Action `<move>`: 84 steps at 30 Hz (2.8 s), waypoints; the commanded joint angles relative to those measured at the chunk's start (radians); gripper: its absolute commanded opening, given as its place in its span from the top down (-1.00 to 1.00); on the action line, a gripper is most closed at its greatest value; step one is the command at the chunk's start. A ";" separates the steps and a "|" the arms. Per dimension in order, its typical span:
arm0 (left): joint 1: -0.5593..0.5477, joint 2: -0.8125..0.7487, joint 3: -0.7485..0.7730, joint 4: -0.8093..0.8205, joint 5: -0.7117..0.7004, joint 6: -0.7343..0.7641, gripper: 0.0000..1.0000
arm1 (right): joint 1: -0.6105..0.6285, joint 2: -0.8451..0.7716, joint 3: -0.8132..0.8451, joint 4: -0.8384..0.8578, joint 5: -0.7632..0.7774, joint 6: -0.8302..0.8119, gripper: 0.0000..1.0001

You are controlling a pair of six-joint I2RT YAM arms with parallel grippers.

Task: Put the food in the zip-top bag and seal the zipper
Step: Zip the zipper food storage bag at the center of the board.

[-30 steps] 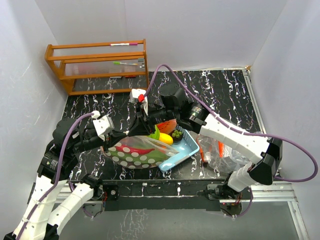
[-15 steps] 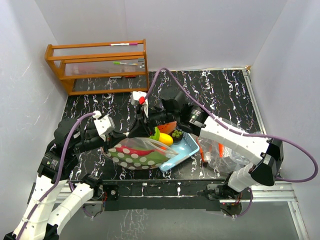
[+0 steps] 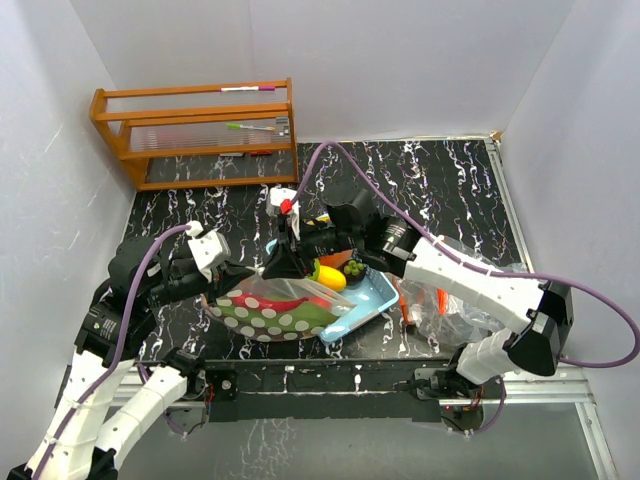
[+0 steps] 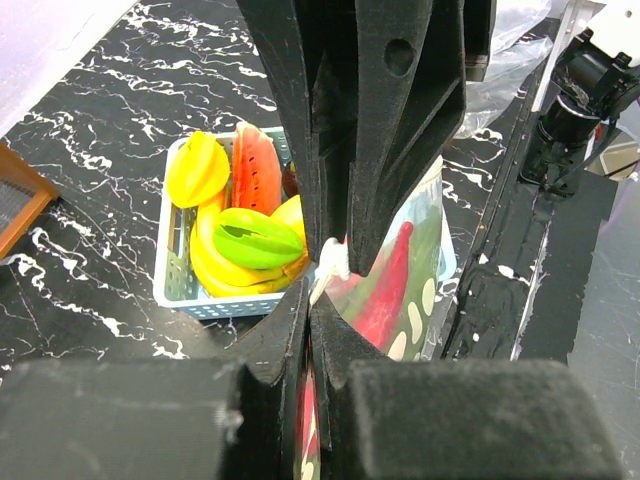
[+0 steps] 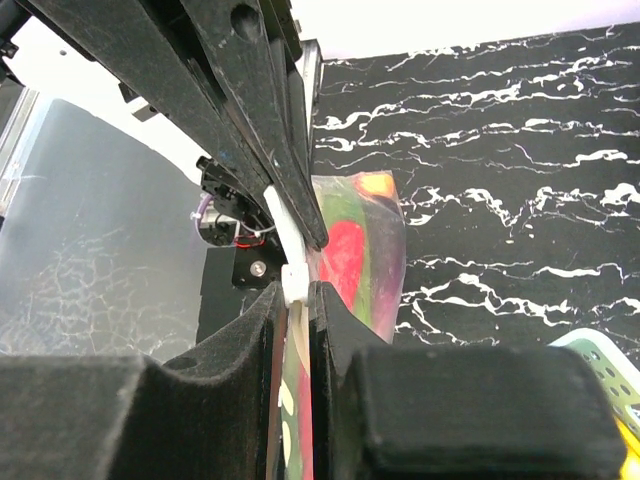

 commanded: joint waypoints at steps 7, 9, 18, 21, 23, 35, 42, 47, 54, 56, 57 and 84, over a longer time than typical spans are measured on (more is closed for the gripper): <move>0.001 -0.023 0.065 0.088 -0.036 0.001 1.00 | -0.001 -0.065 -0.054 -0.075 0.099 -0.025 0.85; 0.000 -0.024 0.071 0.091 -0.044 0.001 1.00 | 0.000 -0.074 -0.061 -0.086 0.112 -0.027 0.85; 0.000 -0.029 0.102 0.101 -0.094 -0.001 1.00 | -0.005 -0.134 -0.118 -0.102 0.155 -0.024 0.85; 0.000 -0.028 0.113 0.105 -0.109 0.000 1.00 | -0.009 -0.154 -0.141 -0.102 0.163 -0.020 0.85; 0.000 -0.028 0.120 0.106 -0.112 0.002 1.00 | -0.013 -0.166 -0.156 -0.099 0.173 -0.017 0.84; 0.001 -0.029 0.171 0.080 -0.124 0.020 1.00 | -0.032 -0.232 -0.195 -0.121 0.295 -0.025 0.85; 0.001 -0.033 0.185 0.062 -0.140 0.037 1.00 | -0.054 -0.301 -0.248 -0.137 0.378 -0.026 0.85; 0.000 -0.035 0.191 0.059 -0.142 0.042 1.00 | -0.086 -0.332 -0.254 -0.159 0.390 -0.040 0.85; 0.001 -0.035 0.203 0.059 -0.155 0.048 1.00 | -0.113 -0.356 -0.277 -0.175 0.386 -0.041 0.85; 0.000 -0.033 0.210 0.053 -0.162 0.055 1.00 | -0.120 -0.365 -0.288 -0.179 0.390 -0.044 0.85; 0.000 -0.033 0.213 0.052 -0.167 0.058 1.00 | -0.125 -0.370 -0.290 -0.181 0.390 -0.046 0.85; 0.000 -0.056 0.209 0.101 -0.292 0.051 1.00 | -0.158 -0.419 -0.338 -0.222 0.389 -0.044 0.84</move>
